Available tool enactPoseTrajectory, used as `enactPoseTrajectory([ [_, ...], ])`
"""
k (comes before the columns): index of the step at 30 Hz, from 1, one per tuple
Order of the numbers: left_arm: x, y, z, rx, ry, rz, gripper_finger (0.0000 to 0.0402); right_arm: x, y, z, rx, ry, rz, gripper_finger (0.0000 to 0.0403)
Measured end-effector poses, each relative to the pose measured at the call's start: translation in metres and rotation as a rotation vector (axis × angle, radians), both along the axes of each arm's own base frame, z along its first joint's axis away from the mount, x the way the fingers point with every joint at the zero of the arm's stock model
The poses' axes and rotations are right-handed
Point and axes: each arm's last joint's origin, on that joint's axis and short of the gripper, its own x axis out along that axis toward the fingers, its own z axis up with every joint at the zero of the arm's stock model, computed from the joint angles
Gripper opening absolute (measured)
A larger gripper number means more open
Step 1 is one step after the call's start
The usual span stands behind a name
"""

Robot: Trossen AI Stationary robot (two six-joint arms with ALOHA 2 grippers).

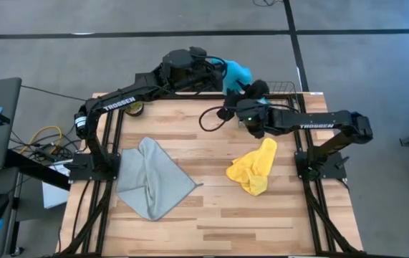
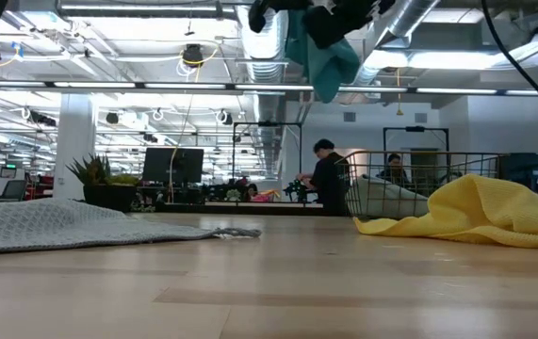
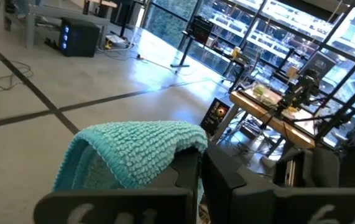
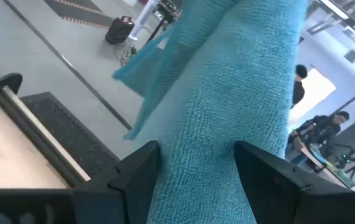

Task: Fold microfiber towels
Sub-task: Put the folded blue microfiber cloth into the wire basket

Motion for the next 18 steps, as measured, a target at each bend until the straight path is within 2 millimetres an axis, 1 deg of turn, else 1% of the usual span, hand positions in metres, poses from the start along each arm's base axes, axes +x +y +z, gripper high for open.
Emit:
enactPoseTrajectory([
  [3, 0.000, -0.001, 0.000, 0.000, 0.000, -0.007, 0.0000, -0.003, -0.001, 0.006, -0.002, -0.040, -0.012, 0.0239],
  [6, 0.001, -0.001, 0.000, -0.002, 0.003, -0.014, 0.0000, -0.009, -0.001, 0.010, -0.001, -0.037, -0.010, 0.0239],
  [8, 0.000, -0.001, -0.001, -0.005, 0.010, -0.013, 0.0000, -0.015, 0.004, 0.017, -0.001, -0.058, 0.006, 0.0239],
  [10, -0.001, 0.001, -0.001, -0.007, 0.014, -0.009, 0.0000, -0.024, 0.010, 0.024, 0.003, -0.055, 0.035, 0.0239],
  [13, -0.001, 0.003, -0.002, -0.009, 0.015, -0.023, 0.0000, -0.039, 0.025, 0.031, 0.039, -0.050, 0.134, 0.0239],
  [18, -0.001, 0.003, -0.002, 0.002, 0.021, -0.054, 0.0000, -0.061, 0.048, 0.040, 0.185, -0.132, 0.333, 0.0239],
])
